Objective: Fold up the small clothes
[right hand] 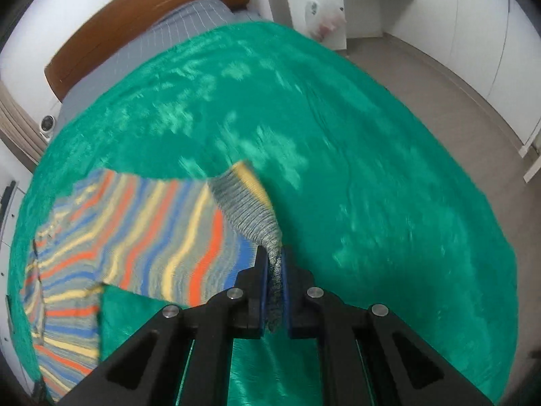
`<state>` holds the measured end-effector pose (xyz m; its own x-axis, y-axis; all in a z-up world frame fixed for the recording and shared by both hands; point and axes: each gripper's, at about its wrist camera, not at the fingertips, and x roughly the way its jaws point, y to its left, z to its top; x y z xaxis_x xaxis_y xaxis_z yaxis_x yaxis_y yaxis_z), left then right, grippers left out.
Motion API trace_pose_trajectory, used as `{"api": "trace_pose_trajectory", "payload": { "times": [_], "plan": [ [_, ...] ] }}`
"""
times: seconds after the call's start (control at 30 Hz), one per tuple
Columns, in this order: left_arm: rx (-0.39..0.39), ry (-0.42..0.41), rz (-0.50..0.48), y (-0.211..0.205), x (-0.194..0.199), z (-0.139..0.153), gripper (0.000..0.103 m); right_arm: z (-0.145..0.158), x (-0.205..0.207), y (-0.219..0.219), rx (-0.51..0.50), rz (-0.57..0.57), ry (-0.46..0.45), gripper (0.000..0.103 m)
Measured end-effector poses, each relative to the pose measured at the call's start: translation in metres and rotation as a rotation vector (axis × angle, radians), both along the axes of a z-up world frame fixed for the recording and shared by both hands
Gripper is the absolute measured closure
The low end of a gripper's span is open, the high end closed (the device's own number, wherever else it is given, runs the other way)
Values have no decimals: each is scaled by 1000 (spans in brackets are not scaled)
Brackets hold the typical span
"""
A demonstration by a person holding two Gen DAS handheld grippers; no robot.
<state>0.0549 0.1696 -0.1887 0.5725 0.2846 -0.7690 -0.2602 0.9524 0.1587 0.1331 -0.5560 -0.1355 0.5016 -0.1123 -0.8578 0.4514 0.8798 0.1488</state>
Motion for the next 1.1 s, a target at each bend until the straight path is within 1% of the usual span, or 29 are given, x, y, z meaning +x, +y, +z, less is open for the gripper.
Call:
{"api": "trace_pose_trajectory", "payload": {
  "times": [0.1,0.17,0.23,0.27,0.3,0.33,0.37,0.4,0.47,0.5,0.53,0.6,0.63,0.67,0.7,0.73,0.77,0.8,0.83,0.87,0.9,0.93,0.97,1.0,1.03,1.1],
  "plan": [
    [11,3,-2,-2,0,1,9,-18,-6,-3,27,-34,11,96],
    [9,11,-15,-3,-1,5,8,-21,-14,-14,49,-73,-4,95],
    [19,22,-34,-7,-3,12,8,-21,-27,-19,55,-97,-20,88],
    [30,20,-51,-12,-5,19,8,-20,-35,-19,40,-110,-17,85],
    [32,11,-75,-16,-7,27,8,-17,-42,-18,21,-116,-19,77],
    [34,-15,-126,-26,-6,41,8,-12,-52,-16,2,-117,-29,71],
    [37,-37,-164,-34,-4,51,8,-8,-63,-14,-11,-116,-42,59],
    [40,-60,-207,-43,-1,62,8,-4,-74,-9,-21,-113,-62,52],
    [37,-103,-348,-72,15,88,8,1,-93,6,-21,-88,-107,50],
    [39,-111,-417,-88,24,97,8,1,-104,18,-14,-61,-119,50],
    [58,-109,-511,-111,36,103,8,0,-114,29,-3,-35,-124,50],
    [114,-89,-654,-147,51,100,8,-3,-130,47,15,4,-131,50],
    [163,-50,-756,-173,61,88,8,-7,-135,58,25,19,-135,50],
    [190,-6,-807,-187,70,75,8,-10,-142,70,38,33,-141,50],
    [206,38,-839,-196,78,63,9,-13,-148,81,47,43,-148,50],
    [226,93,-861,-204,88,46,13,-14,-154,89,52,50,-155,50],
    [248,149,-859,-208,100,28,16,-15,-161,99,58,57,-167,50],
    [245,184,-851,-207,108,18,17,-16,-167,107,62,62,-178,50],
    [182,200,-834,-200,118,15,21,-16,-171,114,65,69,-187,50],
    [130,205,-813,-195,124,18,32,-15,-176,121,65,78,-196,50],
    [75,215,-787,-188,129,23,70,-14,-180,127,62,87,-206,50],
    [-16,225,-744,-176,137,32,98,-12,-185,134,56,104,-215,50],
    [-68,215,-717,-167,140,39,98,-11,-188,138,49,114,-220,50],
    [-111,179,-679,-153,143,49,99,-10,-191,143,38,124,-225,50],
    [-130,156,-651,-143,145,56,99,-9,-195,148,22,134,-230,50],
    [-218,95,-533,-99,157,77,99,-8,-200,155,1,140,-239,50]
  ]
}}
